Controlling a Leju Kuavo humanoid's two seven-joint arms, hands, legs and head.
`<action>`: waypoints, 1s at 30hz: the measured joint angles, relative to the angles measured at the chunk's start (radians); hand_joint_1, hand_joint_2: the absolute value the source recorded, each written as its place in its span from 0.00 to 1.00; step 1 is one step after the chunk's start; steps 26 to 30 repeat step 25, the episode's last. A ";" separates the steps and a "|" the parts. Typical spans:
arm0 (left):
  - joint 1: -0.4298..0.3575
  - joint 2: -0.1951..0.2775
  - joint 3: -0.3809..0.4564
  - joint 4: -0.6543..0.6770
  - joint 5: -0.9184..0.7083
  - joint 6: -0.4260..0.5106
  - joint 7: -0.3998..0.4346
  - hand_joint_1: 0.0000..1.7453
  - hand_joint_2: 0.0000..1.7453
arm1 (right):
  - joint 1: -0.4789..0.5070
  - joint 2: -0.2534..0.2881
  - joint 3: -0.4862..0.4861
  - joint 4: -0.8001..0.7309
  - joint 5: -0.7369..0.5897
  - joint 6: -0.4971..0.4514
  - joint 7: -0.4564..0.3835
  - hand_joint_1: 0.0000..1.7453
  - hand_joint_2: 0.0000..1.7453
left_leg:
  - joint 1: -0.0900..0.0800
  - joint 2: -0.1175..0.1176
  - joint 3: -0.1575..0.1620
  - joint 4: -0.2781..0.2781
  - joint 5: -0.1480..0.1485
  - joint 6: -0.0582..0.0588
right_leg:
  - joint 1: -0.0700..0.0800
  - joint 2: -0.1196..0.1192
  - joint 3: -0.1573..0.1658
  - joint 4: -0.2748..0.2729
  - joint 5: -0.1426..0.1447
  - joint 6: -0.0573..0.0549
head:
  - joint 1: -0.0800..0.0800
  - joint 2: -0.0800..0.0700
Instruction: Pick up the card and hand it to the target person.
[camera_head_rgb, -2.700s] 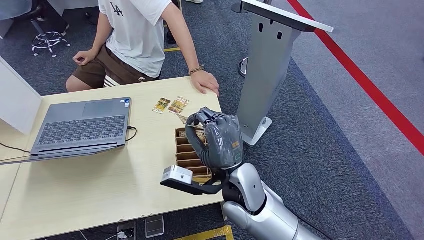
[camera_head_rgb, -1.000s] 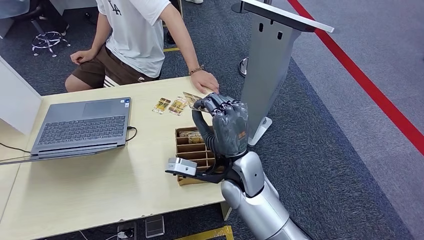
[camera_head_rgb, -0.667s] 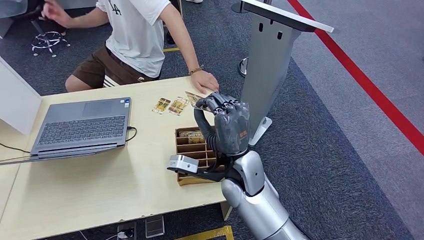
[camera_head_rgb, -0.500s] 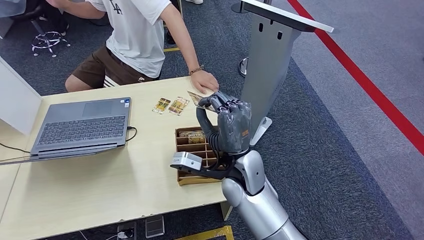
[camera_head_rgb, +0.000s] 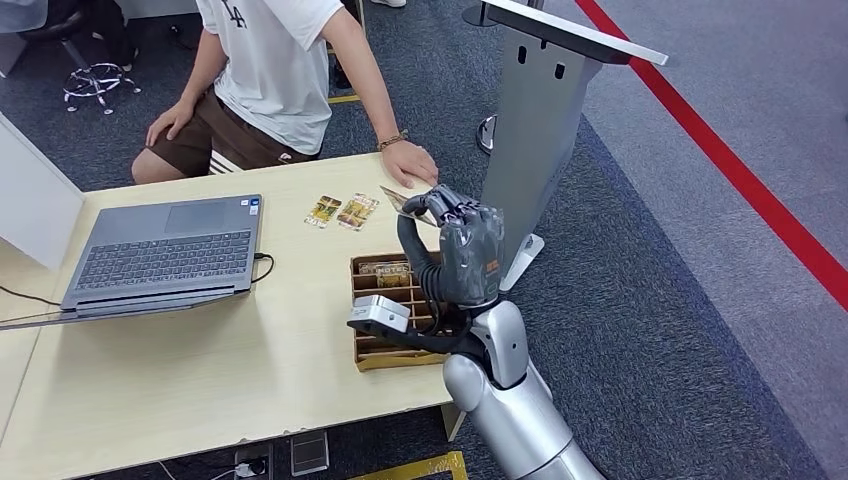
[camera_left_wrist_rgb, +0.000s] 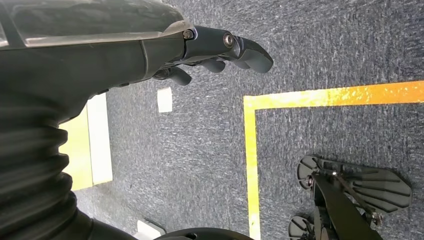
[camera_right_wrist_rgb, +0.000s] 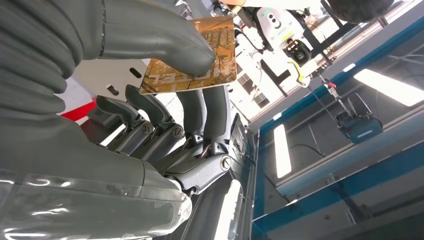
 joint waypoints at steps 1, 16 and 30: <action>0.000 0.000 0.000 0.000 0.000 0.000 -0.001 0.00 1.00 | 0.000 0.000 -0.002 0.002 0.003 0.000 0.000 1.00 1.00 | 0.000 0.000 0.000 0.000 0.000 0.000 | 0.000 0.000 0.000 0.000 0.000 0.000 | 0.000 0.000; 0.000 0.000 0.000 0.000 0.000 -0.001 -0.002 0.00 1.00 | 0.000 0.000 -0.005 0.016 0.013 0.000 0.042 1.00 1.00 | 0.000 0.000 0.000 0.000 0.000 0.000 | 0.000 0.000 0.000 0.000 0.000 0.000 | 0.000 0.000; 0.000 0.000 0.000 0.000 0.000 -0.001 -0.005 0.00 1.00 | -0.001 0.000 -0.005 0.017 0.006 0.000 0.040 1.00 1.00 | 0.000 0.000 0.000 0.000 0.000 0.000 | 0.000 0.000 0.000 0.000 0.000 0.000 | -0.001 0.000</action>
